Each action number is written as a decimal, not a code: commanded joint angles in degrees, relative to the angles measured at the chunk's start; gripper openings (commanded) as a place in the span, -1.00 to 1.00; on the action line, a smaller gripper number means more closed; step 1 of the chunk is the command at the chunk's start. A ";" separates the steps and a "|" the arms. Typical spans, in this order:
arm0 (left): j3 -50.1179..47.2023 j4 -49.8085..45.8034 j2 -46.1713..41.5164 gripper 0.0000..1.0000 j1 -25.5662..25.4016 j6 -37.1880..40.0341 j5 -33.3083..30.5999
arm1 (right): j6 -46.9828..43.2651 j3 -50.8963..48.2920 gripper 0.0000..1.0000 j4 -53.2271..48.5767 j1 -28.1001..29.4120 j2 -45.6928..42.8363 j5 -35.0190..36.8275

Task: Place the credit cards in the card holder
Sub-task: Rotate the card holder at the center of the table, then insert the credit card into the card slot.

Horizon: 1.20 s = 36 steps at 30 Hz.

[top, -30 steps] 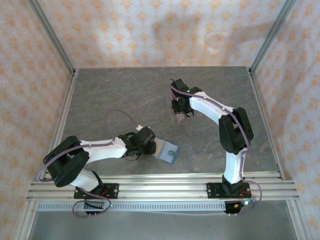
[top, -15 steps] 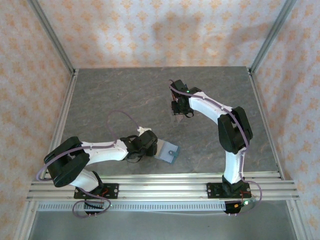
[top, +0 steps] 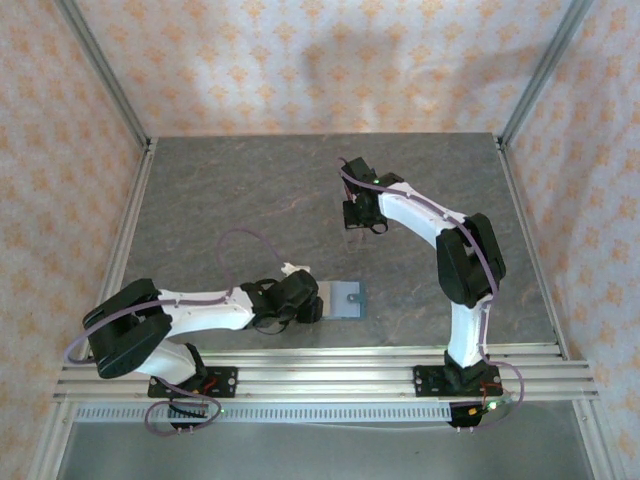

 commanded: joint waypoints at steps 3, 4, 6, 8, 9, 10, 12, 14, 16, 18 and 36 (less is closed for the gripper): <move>-0.51 -5.92 -4.77 0.06 -0.17 -0.45 -1.36 | -0.45 1.86 -1.00 -2.85 -0.19 -2.58 1.11; -0.53 -6.83 -5.64 0.07 -0.16 -0.45 -1.95 | -0.51 1.77 -1.00 -2.88 -0.21 -2.84 1.31; -0.48 -8.40 -7.39 0.10 -0.05 -0.21 -2.79 | -0.46 1.77 -1.00 -2.99 -0.16 -3.50 1.54; -0.48 -9.77 -9.23 0.12 0.16 0.07 -3.50 | -0.45 1.82 -1.00 -3.21 -0.14 -4.11 1.92; -0.44 -10.33 -9.76 0.13 0.38 0.30 -3.61 | -0.43 1.71 -1.00 -3.14 -0.08 -4.48 2.09; -0.47 -10.73 -10.47 0.13 0.81 0.54 -3.62 | -0.31 1.68 -1.00 -3.18 -0.07 -5.01 2.49; -0.40 -11.37 -11.22 0.14 2.17 1.16 -3.00 | -0.18 1.51 -1.00 -3.21 0.37 -6.46 3.91; -0.35 -11.13 -11.66 0.14 3.96 2.12 -1.46 | -0.06 0.80 -1.00 -2.87 1.31 -8.79 5.69; 0.07 -10.94 -11.76 0.14 5.33 3.38 -0.24 | 0.23 -0.79 -1.00 -1.59 2.42 -12.03 7.40; 0.97 -10.93 -11.05 0.14 6.45 4.83 0.52 | 1.00 -3.48 -1.00 0.28 3.81 -15.73 7.96; 10.05 -12.30 4.34 0.11 8.52 12.16 3.00 | 25.05 -59.28 -1.00 55.00 9.96 -43.16 -14.26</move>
